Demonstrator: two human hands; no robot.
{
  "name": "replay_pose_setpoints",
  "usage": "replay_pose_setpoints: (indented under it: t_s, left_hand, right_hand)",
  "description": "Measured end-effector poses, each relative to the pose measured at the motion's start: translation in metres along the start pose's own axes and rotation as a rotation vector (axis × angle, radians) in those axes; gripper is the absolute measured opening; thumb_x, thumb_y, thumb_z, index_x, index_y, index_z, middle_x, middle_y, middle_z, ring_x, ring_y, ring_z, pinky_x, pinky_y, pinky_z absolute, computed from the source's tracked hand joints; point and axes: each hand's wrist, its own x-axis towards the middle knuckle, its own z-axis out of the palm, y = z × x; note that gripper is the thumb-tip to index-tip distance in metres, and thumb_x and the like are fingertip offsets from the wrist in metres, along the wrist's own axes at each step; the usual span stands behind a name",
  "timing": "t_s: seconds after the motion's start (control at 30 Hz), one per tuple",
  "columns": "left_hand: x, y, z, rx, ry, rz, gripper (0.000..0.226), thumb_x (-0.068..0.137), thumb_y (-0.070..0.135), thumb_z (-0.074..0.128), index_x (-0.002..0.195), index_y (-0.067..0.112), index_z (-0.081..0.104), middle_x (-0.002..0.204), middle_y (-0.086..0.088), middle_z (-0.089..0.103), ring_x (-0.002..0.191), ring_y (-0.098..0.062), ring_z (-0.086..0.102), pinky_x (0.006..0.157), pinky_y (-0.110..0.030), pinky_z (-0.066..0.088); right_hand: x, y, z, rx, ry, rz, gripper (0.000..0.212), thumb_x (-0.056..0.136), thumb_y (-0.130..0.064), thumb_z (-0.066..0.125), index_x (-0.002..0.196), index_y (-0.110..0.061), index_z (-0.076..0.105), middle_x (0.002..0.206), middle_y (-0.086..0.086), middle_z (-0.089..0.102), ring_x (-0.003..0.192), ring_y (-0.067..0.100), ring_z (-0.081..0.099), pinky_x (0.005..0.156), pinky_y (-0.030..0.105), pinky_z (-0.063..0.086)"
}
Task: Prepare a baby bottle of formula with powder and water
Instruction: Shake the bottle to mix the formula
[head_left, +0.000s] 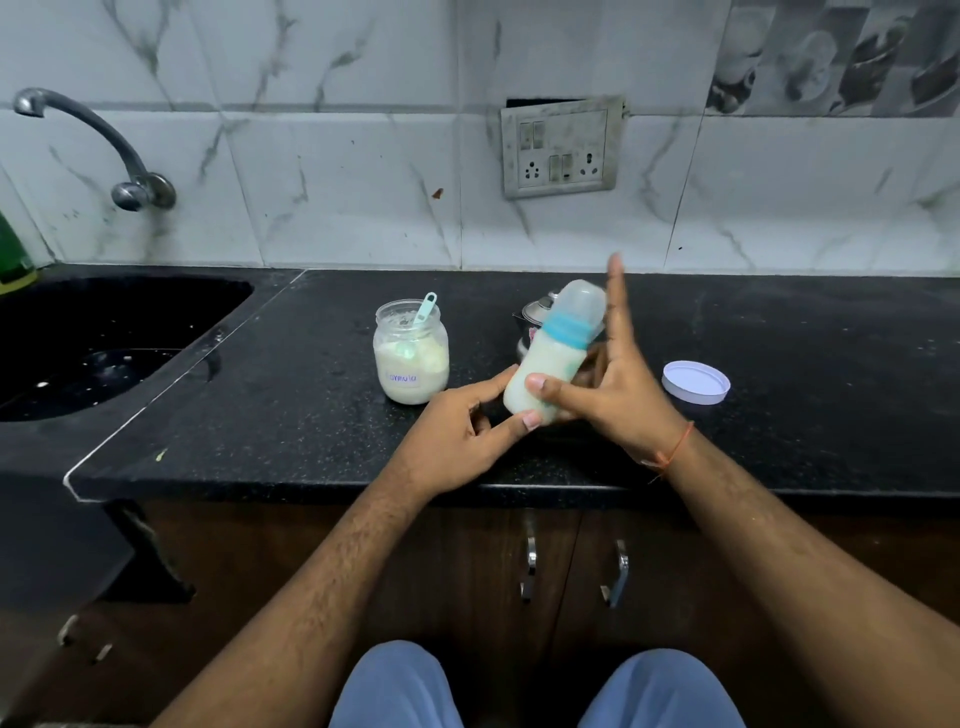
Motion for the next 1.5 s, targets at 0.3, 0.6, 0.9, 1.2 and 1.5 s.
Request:
replay_pose_setpoints:
  t_s: [0.3, 0.6, 0.9, 1.2, 1.5]
  left_hand:
    - [-0.003, 0.006, -0.001, 0.027, 0.096, -0.009, 0.080, 0.092, 0.038, 0.090, 0.162, 0.031, 0.054, 0.123, 0.029, 0.073, 0.054, -0.006, 0.047, 0.060, -0.025, 0.051]
    - [-0.010, 0.012, 0.000, 0.046, 0.098, 0.027, 0.085, 0.082, 0.048, 0.095, 0.157, 0.035, 0.058, 0.122, 0.020, 0.072, 0.059, -0.005, 0.047, 0.063, -0.034, 0.054]
    - [-0.011, 0.016, -0.001, 0.128, 0.091, 0.064, 0.090, 0.078, 0.056, 0.095, 0.157, 0.036, 0.057, 0.120, 0.023, 0.069, 0.068, 0.008, 0.057, 0.070, -0.014, 0.045]
    - [-0.010, 0.016, -0.001, 0.148, 0.071, 0.076, 0.091, 0.077, 0.059, 0.093, 0.158, 0.039, 0.056, 0.124, 0.024, 0.068, 0.068, 0.006, 0.057, 0.070, -0.017, 0.047]
    - [-0.007, 0.010, 0.001, 0.114, 0.093, 0.100, 0.087, 0.074, 0.062, 0.091, 0.152, 0.048, 0.055, 0.122, 0.020, 0.069, 0.062, -0.005, 0.054, 0.065, -0.023, 0.053]
  right_hand:
    - [0.014, -0.021, -0.022, 0.249, 0.373, -0.004, 0.094, 0.089, 0.002, 0.080, 0.151, -0.046, 0.028, 0.137, 0.012, 0.062, 0.102, 0.035, 0.076, 0.056, 0.047, 0.063]
    - [0.018, -0.027, -0.028, 0.381, 0.505, 0.041, 0.087, 0.094, -0.006, 0.077, 0.152, -0.040, 0.022, 0.135, 0.014, 0.063, 0.098, 0.038, 0.076, 0.057, 0.048, 0.063]
    - [0.000, -0.014, -0.006, 0.214, 0.248, 0.116, 0.084, 0.091, 0.001, 0.078, 0.146, -0.042, 0.031, 0.121, 0.008, 0.072, 0.094, 0.030, 0.078, 0.054, 0.048, 0.063]
    - [0.003, -0.012, 0.003, 0.255, 0.339, 0.081, 0.088, 0.088, -0.002, 0.082, 0.146, -0.046, 0.032, 0.133, 0.014, 0.065, 0.107, 0.039, 0.075, 0.059, 0.053, 0.064]
    - [0.001, 0.003, 0.001, 0.384, 0.515, 0.083, 0.084, 0.091, -0.006, 0.081, 0.147, -0.040, 0.027, 0.142, 0.020, 0.060, 0.108, 0.042, 0.074, 0.060, 0.054, 0.064]
